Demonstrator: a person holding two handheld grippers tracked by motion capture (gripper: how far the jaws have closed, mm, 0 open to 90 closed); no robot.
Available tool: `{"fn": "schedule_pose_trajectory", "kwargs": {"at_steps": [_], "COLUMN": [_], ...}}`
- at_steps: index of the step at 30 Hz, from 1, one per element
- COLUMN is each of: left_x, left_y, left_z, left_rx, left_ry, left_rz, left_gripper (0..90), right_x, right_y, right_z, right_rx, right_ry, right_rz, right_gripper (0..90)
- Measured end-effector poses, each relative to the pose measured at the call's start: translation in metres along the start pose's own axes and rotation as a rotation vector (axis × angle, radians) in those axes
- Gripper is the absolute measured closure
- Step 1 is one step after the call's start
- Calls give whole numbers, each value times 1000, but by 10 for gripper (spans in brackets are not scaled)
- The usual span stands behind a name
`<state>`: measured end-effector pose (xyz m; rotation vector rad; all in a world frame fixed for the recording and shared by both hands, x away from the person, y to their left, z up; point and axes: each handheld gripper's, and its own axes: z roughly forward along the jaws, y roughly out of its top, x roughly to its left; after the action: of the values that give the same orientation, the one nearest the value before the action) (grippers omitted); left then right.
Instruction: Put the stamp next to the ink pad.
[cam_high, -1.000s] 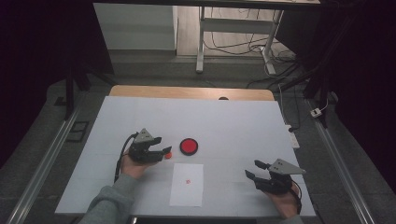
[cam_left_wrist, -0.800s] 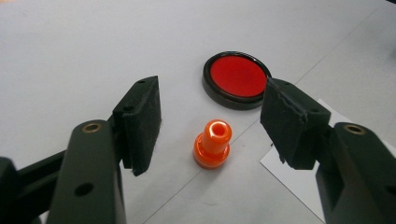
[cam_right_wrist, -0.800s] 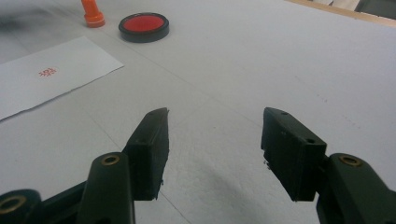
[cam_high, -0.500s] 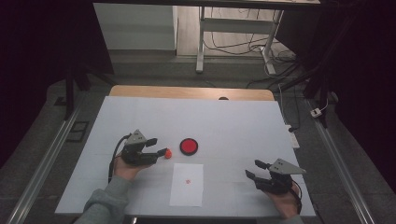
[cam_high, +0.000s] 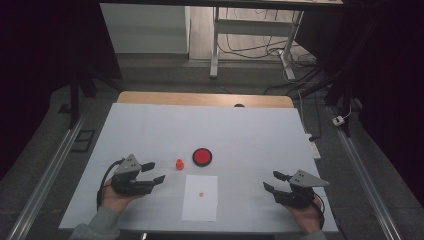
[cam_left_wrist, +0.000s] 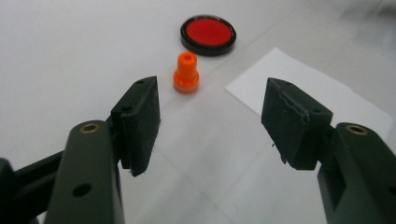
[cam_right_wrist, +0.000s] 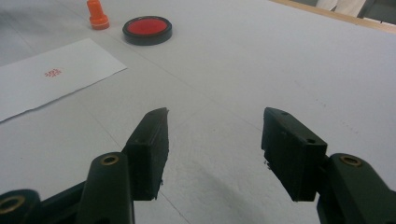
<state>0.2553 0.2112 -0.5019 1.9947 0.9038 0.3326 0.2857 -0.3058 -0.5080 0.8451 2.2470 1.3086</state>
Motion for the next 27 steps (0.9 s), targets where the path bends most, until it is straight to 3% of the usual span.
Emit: {"fn": "schedule_pose_trajectory", "kwargs": {"at_steps": [10,27], "left_x": [-1,0], "left_y": [-19,-21], "left_z": [-14,-13], "left_rx": [6,10], "left_ry": [-24,-18], "left_rz": [-36,-49], "left_gripper": [372,370], "right_x": [-5,-5], "right_y": [-3,-3], "right_z": [0,1], "right_rx": [14,25], "right_ry": [-13,-12], "right_rz": [-1,-13], "right_gripper": [411,412]}}
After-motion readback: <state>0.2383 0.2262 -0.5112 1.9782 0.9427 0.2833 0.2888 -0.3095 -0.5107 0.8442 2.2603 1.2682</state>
